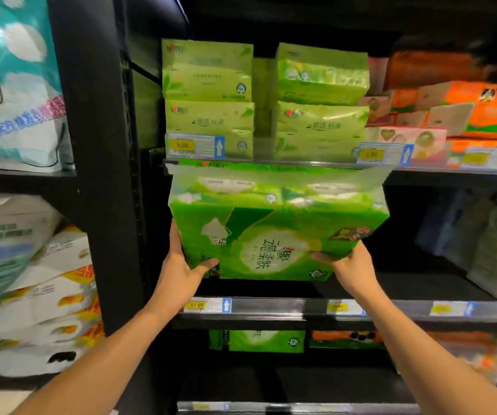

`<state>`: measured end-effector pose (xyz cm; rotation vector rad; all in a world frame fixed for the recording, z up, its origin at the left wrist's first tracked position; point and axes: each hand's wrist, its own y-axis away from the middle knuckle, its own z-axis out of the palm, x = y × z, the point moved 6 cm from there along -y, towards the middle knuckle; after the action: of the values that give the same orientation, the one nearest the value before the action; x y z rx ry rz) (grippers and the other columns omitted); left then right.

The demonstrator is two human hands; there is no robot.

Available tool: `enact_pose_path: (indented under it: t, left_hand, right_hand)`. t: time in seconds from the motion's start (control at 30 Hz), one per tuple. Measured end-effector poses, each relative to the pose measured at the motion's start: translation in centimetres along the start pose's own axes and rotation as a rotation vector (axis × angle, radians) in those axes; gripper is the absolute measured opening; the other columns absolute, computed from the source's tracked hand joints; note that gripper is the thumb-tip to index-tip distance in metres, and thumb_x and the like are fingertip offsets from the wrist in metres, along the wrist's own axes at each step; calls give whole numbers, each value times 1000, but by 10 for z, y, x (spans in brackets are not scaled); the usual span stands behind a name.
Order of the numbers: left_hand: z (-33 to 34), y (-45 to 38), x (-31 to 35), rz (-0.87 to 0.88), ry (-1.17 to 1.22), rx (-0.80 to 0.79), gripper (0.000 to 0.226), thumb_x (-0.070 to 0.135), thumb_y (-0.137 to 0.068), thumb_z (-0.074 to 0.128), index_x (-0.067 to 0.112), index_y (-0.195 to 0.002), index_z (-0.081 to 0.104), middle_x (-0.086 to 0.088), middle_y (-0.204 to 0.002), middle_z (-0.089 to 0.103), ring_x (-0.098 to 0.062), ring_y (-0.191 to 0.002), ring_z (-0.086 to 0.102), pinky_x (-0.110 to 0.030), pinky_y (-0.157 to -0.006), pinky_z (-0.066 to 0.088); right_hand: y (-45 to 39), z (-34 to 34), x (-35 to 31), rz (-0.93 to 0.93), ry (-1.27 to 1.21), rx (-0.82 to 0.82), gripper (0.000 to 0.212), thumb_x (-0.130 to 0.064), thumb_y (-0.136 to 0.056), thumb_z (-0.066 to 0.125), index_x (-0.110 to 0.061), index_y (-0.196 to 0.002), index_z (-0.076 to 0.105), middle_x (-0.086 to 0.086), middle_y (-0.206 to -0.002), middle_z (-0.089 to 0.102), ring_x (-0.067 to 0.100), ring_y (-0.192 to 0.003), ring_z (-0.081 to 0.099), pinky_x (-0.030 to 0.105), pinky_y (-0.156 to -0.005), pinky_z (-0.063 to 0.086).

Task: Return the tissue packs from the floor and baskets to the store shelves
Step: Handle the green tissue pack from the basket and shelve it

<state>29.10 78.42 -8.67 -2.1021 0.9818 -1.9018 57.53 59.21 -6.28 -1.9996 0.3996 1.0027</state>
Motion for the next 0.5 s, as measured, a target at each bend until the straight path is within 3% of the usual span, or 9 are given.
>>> enact_pose_path:
  t: [0.1, 0.2, 0.27, 0.3, 0.37, 0.43, 0.5]
  left_hand:
    - [0, -11, -27, -62, -34, 50, 102, 4, -79, 82, 23, -155, 16, 22, -111, 54, -4, -114, 53, -16, -97, 41]
    - [1, -22, -45, -74, -76, 85, 94, 2, -77, 84, 28, -146, 26, 24, -110, 56, 13, -99, 60, -20, -98, 46]
    - [3, -32, -56, -119, -99, 55, 94, 2, -76, 84, 26, -148, 28, 23, -108, 58, 10, -100, 61, -27, -100, 45]
    - [3, -39, -61, -139, -106, 30, 96, 4, -76, 85, 27, -149, 28, 22, -109, 59, -1, -107, 62, -29, -101, 45]
    - [2, -54, -68, -156, -95, 6, 100, 19, -69, 91, 44, -145, 32, 25, -114, 62, -15, -120, 61, -40, -107, 46]
    - [-2, -69, -81, -180, -91, 20, 92, 40, -56, 91, 64, -127, 38, 22, -118, 65, -17, -122, 61, -48, -107, 47]
    - [2, -77, -75, -183, -144, 20, 89, 36, -59, 92, 59, -128, 40, 14, -120, 65, -23, -123, 61, -46, -107, 47]
  right_hand:
    - [-11, 20, 18, -7, 33, -43, 46, -36, -69, 83, -6, -103, 75, -6, -92, 71, 10, -92, 67, 1, -70, 43]
    - [-24, 34, 39, 31, 16, -34, 39, -18, -70, 88, -3, -102, 73, -5, -90, 70, 1, -84, 64, -1, -66, 42]
    - [-36, 45, 49, 71, -17, -55, 47, -17, -69, 89, -9, -111, 68, -5, -99, 69, 1, -89, 63, 2, -67, 44]
    - [-43, 50, 52, 89, -22, -62, 51, -20, -69, 90, -11, -113, 67, -6, -100, 68, 5, -91, 64, 6, -68, 45]
    - [-59, 59, 55, 124, 18, -65, 52, -28, -68, 89, -11, -114, 70, -5, -98, 69, 13, -93, 66, 18, -68, 47]
    - [-73, 67, 57, 170, 69, -71, 57, -32, -70, 88, -9, -119, 70, 3, -99, 71, 20, -92, 67, 23, -70, 46]
    - [-80, 76, 64, 219, 62, -83, 68, -34, -74, 86, -12, -132, 58, 10, -112, 71, 24, -95, 66, 27, -73, 48]
